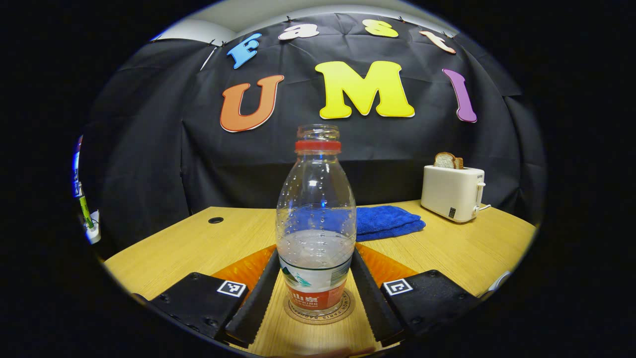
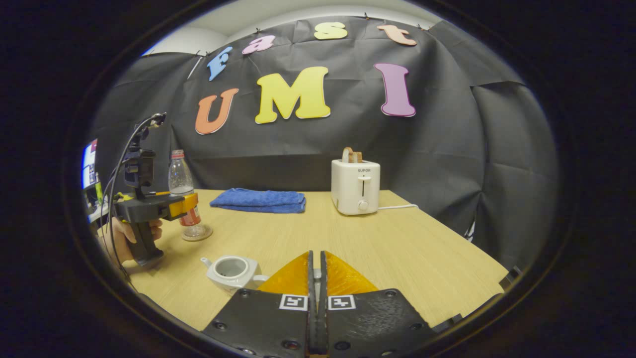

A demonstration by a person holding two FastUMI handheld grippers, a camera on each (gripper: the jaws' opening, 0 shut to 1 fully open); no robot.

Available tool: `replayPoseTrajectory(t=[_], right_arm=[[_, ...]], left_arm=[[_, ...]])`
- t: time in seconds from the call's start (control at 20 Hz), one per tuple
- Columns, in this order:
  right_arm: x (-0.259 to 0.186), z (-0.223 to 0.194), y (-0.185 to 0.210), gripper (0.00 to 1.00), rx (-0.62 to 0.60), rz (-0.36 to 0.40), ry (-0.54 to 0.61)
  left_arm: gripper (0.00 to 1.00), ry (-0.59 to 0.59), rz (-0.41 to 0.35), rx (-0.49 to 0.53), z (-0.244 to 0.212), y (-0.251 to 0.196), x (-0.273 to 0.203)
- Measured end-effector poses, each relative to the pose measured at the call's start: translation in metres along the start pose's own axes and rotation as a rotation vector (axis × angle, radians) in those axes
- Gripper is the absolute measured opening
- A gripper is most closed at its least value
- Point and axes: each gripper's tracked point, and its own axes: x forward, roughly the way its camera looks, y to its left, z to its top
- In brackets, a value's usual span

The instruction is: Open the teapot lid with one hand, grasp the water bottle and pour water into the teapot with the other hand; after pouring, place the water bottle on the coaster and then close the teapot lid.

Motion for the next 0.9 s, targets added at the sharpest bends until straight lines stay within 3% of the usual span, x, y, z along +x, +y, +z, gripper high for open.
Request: replayPoseTrajectory(t=[0.15,0.2,0.4,0.9], right_arm=[[-0.004,0.004,0.004,0.00,-0.011,0.002,-0.008],[-0.005,0.005,0.006,0.00,-0.015,0.005,-0.009],[-0.011,0.016,0.022,0.00,-0.013,0.031,-0.030],[-0.007,0.030,0.088,0.00,-0.022,0.142,-0.046]], left_arm=[[0.92,-0.007,-0.012,-0.005,0.005,-0.004,-0.006],[1.00,-0.020,-0.005,0.005,0.010,-0.003,-0.009],[0.99,-0.067,-0.023,0.017,0.030,-0.003,-0.026],[0.99,-0.110,0.029,-0.019,0.059,0.047,-0.086]])
